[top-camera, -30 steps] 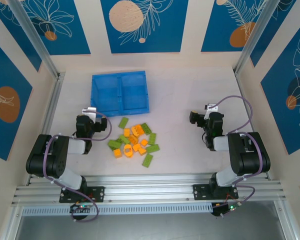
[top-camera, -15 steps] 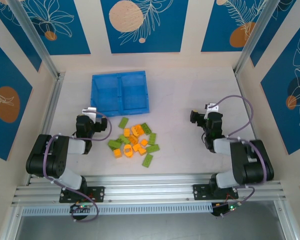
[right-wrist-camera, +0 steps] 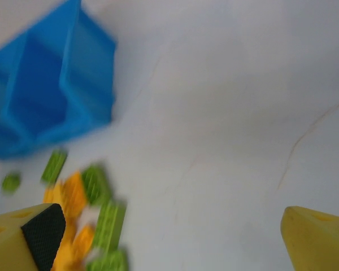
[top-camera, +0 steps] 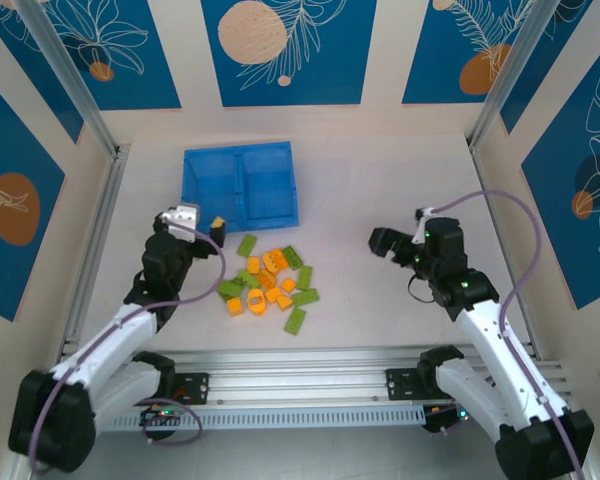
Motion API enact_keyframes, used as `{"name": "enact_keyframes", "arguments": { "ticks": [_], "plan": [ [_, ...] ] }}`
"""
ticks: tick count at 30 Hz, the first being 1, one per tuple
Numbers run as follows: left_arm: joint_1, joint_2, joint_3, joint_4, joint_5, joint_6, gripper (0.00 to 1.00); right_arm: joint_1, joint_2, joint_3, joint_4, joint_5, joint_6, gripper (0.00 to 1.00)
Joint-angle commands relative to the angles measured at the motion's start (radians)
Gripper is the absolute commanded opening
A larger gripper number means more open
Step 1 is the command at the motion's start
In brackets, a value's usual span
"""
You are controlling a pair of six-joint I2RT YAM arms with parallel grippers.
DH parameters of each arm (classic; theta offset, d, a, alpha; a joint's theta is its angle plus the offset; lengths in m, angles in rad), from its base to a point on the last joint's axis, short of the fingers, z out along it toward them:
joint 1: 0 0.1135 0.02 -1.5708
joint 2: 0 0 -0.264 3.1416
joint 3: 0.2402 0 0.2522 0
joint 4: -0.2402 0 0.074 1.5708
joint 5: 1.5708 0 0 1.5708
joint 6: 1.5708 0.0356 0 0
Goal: Sort the legos into containers by color
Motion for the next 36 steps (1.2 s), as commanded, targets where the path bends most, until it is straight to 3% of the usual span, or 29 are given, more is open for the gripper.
{"name": "enact_keyframes", "arguments": {
  "ticks": [1,6,10,13,15,19,27,36],
  "plan": [
    [-0.142,-0.067,0.104,-0.361,0.048,0.012,1.0,0.129,0.083,0.058,-0.171,-0.118,0.03,0.99],
    [-0.309,-0.134,0.24,-0.722,0.353,0.2,1.0,0.318,0.314,0.153,-0.138,-0.004,-0.052,0.99],
    [-0.354,-0.173,0.337,-1.063,0.571,0.401,1.0,0.395,0.542,0.272,-0.085,0.013,-0.177,0.99],
    [-0.357,-0.217,0.325,-1.165,0.534,0.488,1.0,0.427,0.698,0.354,-0.032,0.066,-0.275,0.92],
    [-0.357,-0.275,0.253,-1.128,0.473,0.522,1.0,0.431,0.792,0.4,-0.003,0.096,-0.323,0.82],
    [-0.355,-0.392,0.142,-1.021,0.448,0.527,1.0,0.436,0.921,0.462,0.041,0.078,-0.426,0.74],
    [-0.355,-0.488,0.104,-1.005,0.398,0.544,1.0,0.437,1.023,0.51,0.073,-0.007,-0.468,0.69],
    [-0.355,-0.486,0.098,-0.999,0.407,0.544,1.0,0.434,1.108,0.549,0.09,0.047,-0.474,0.56]
  ]
}}
